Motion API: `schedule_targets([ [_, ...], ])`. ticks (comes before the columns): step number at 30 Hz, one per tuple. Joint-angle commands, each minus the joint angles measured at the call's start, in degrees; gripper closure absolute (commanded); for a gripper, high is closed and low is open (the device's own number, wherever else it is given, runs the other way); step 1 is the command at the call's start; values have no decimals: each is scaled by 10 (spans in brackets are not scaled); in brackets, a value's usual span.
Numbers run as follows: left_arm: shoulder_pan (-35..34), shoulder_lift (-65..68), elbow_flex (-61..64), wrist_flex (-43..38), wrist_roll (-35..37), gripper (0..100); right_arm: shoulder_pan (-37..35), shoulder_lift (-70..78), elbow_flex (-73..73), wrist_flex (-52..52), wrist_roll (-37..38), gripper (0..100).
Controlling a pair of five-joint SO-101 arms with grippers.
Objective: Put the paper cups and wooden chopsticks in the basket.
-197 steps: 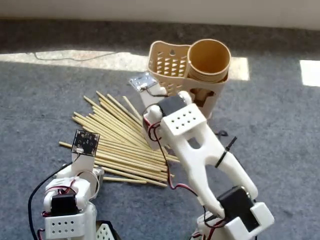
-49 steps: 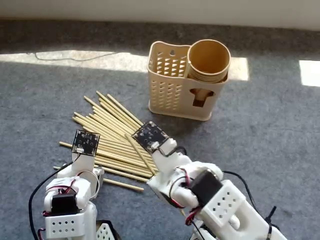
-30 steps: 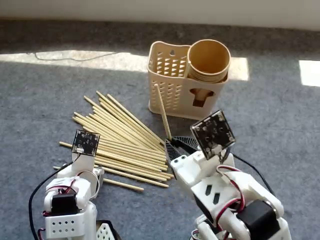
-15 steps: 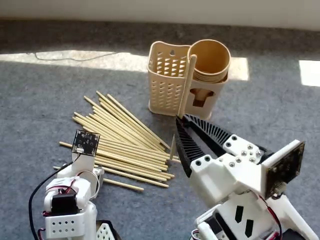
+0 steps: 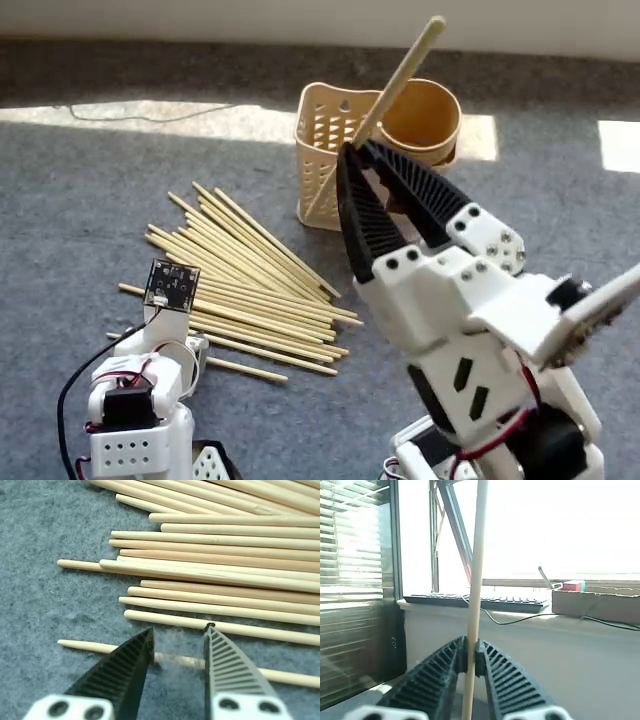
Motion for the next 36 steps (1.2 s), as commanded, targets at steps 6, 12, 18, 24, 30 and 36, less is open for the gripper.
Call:
schedule_targets([
  [6, 10, -3, 11, 1, 2, 839, 74, 159, -18, -165, -4, 994],
  [12, 10, -3, 11, 1, 2, 839, 94, 247, -18, -172, -2, 994],
  [18, 10, -3, 11, 1, 2, 839, 123, 324, -19, -214, -1, 994],
  [24, 10, -3, 11, 1, 2, 839, 142, 381, -18, -307, -1, 994],
  [30, 10, -3, 11, 1, 2, 839, 147, 410, -11, -306, -1, 988],
  [36, 10, -3, 11, 1, 2, 839, 145, 407, 31, -306, 0, 850],
])
